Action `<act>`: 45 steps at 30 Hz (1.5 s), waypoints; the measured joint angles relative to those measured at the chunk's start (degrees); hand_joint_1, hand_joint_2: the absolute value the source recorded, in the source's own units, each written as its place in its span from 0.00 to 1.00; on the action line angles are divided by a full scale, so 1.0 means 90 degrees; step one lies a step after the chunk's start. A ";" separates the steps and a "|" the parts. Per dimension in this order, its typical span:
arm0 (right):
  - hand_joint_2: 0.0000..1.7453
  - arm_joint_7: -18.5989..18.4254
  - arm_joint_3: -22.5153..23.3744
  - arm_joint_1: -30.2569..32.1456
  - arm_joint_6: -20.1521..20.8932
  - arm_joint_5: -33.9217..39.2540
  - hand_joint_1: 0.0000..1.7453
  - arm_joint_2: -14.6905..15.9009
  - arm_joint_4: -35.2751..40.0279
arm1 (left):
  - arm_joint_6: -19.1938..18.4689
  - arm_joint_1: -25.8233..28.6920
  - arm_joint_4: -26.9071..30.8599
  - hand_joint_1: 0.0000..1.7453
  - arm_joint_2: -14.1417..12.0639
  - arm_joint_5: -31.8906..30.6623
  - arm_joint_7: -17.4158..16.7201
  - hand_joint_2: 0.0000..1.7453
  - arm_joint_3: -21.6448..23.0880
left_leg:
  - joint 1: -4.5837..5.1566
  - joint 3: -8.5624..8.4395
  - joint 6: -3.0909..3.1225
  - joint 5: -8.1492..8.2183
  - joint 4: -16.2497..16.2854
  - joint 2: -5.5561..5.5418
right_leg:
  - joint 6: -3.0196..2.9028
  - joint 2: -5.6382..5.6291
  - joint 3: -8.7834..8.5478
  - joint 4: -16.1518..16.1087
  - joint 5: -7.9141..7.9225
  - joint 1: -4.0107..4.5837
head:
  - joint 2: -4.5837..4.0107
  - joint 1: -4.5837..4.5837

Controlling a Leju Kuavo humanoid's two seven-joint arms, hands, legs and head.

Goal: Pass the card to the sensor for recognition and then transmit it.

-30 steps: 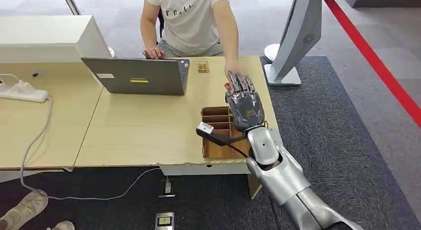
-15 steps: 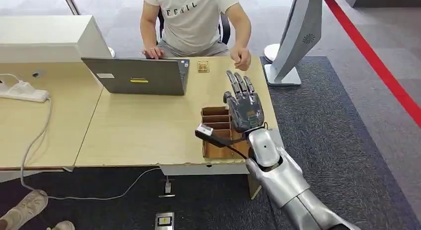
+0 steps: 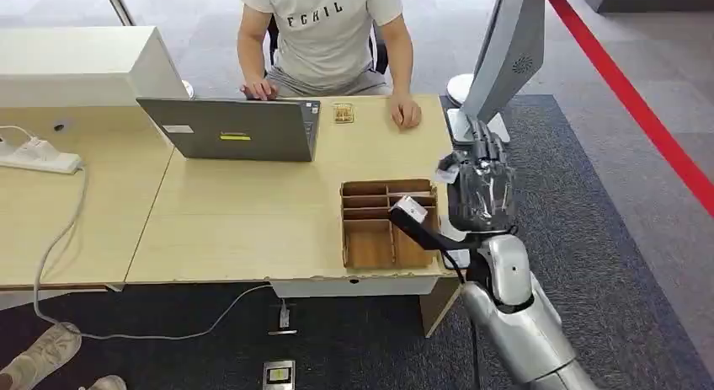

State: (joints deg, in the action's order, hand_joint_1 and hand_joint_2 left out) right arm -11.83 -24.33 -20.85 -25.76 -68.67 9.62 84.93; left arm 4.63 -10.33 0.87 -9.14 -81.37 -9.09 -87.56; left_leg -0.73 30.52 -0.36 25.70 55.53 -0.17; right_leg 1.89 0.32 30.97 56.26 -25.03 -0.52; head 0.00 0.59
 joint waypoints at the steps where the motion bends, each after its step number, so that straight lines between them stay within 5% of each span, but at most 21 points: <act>1: 1.00 0.0092 0.0073 0.0148 -0.0090 0.0010 1.00 -0.0005 0.0112 | 0.0000 -0.0002 0.0000 0.05 -0.0010 -0.0007 0.0000 1.00 0.0000 | 0.0000 0.0000 0.0000 0.0000 0.0000 0.0000 | -0.0001 0.0000 0.0000 0.0000 -0.0001 0.0000 | 0.0000 0.0000; 11: 1.00 0.0124 0.0901 0.1269 -0.0846 0.1205 1.00 0.0258 0.0228 | 0.0092 0.0002 0.0000 0.05 -0.0044 0.0078 -0.0122 1.00 0.0000 | 0.0003 0.0004 0.0002 0.0001 -0.0001 0.0001 | 0.0000 -0.0001 -0.0003 -0.0002 -0.0001 -0.0003 | 0.0000 0.0002; 18: 1.00 0.0365 0.0942 0.1355 -0.1433 0.1853 1.00 0.0323 -0.0553 | 0.0471 -0.0036 -0.0007 0.05 0.0046 0.0347 -0.0284 1.00 0.0000 | 0.0002 0.0003 0.0003 0.0003 -0.0001 0.0001 | 0.0001 -0.0005 -0.0004 0.0000 -0.0001 -0.0002 | 0.0000 0.0000; 35: 1.00 0.1190 0.0629 0.0834 -0.1477 0.2482 1.00 -0.0099 -0.2712 | 0.1195 -0.0083 -0.0019 0.06 0.0388 0.0583 -0.0427 1.00 -0.0002 | 0.0002 0.0004 0.0004 0.0003 -0.0002 0.0001 | 0.0001 -0.0003 -0.0004 0.0001 -0.0002 -0.0002 | 0.0000 0.0000; 45: 1.00 0.1066 0.0544 0.0462 -0.1482 0.2263 1.00 -0.0391 -0.3932 | 0.1258 -0.0087 -0.0027 0.06 0.0486 0.0694 -0.0435 1.00 -0.0002 | 0.0002 0.0001 0.0004 0.0003 -0.0001 0.0002 | 0.0001 -0.0004 -0.0005 0.0000 -0.0002 -0.0002 | 0.0000 0.0000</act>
State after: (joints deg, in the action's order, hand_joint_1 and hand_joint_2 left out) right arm -2.23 -19.43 -16.69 -39.10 -48.30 6.10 49.55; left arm 15.96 -11.10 0.63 -4.76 -75.12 -13.00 -87.58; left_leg -0.72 30.53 -0.33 25.73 55.52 -0.16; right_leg 1.90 0.29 30.92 56.26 -25.05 -0.53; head 0.00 0.59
